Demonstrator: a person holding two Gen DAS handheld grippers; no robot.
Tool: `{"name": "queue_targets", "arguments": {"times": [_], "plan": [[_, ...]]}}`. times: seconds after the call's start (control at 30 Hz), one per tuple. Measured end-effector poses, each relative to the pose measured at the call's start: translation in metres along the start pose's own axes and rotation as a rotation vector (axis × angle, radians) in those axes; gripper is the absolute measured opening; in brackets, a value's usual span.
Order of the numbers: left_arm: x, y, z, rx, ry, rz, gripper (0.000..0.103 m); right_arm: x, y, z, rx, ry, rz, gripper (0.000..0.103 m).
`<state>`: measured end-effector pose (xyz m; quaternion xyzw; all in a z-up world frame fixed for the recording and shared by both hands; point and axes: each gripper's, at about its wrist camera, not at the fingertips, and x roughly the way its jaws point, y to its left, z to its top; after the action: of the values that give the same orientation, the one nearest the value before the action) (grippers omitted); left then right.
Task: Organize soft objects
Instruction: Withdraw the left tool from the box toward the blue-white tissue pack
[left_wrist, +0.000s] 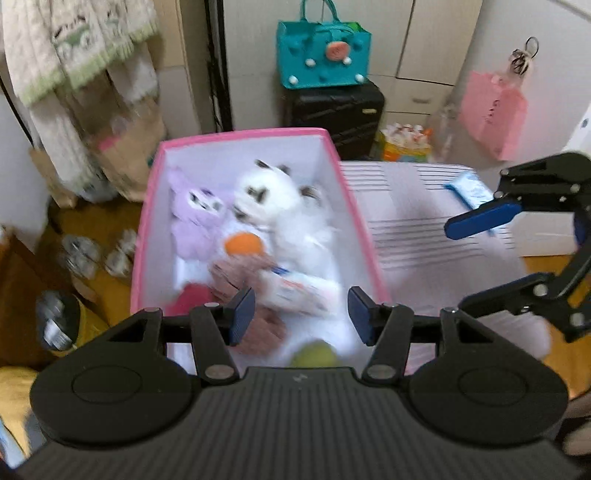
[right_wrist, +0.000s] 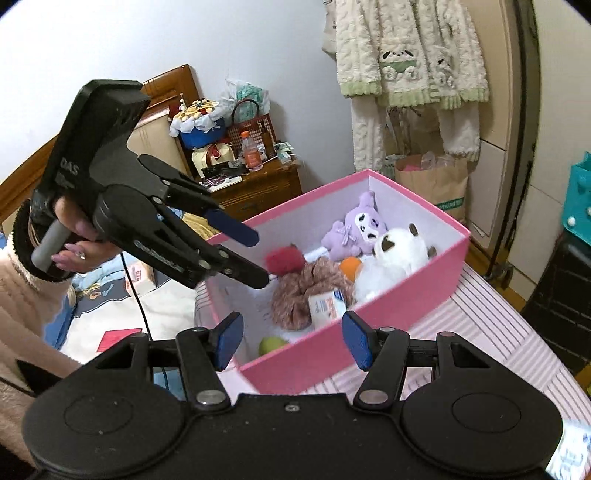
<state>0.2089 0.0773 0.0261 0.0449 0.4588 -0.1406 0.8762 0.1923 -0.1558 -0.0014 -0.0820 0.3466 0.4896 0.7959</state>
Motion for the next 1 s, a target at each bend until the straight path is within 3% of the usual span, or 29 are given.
{"name": "queue_targets", "arguments": {"times": [0.17, 0.43, 0.7, 1.0], "plan": [[-0.024, -0.028, -0.006, -0.031, 0.002, -0.058, 0.057, -0.032, 0.008, -0.018, 0.009, -0.018, -0.017, 0.064], [-0.053, -0.089, -0.009, 0.099, -0.080, -0.126, 0.060, -0.087, 0.021, -0.055, 0.018, -0.065, -0.107, 0.065], [-0.043, -0.126, -0.002, 0.181, -0.109, -0.206, 0.060, -0.124, 0.029, -0.093, 0.058, -0.125, -0.199, 0.065], [-0.018, -0.171, -0.005, 0.228, -0.155, -0.356, 0.060, -0.131, 0.003, -0.143, 0.186, -0.173, -0.334, 0.066]]}}
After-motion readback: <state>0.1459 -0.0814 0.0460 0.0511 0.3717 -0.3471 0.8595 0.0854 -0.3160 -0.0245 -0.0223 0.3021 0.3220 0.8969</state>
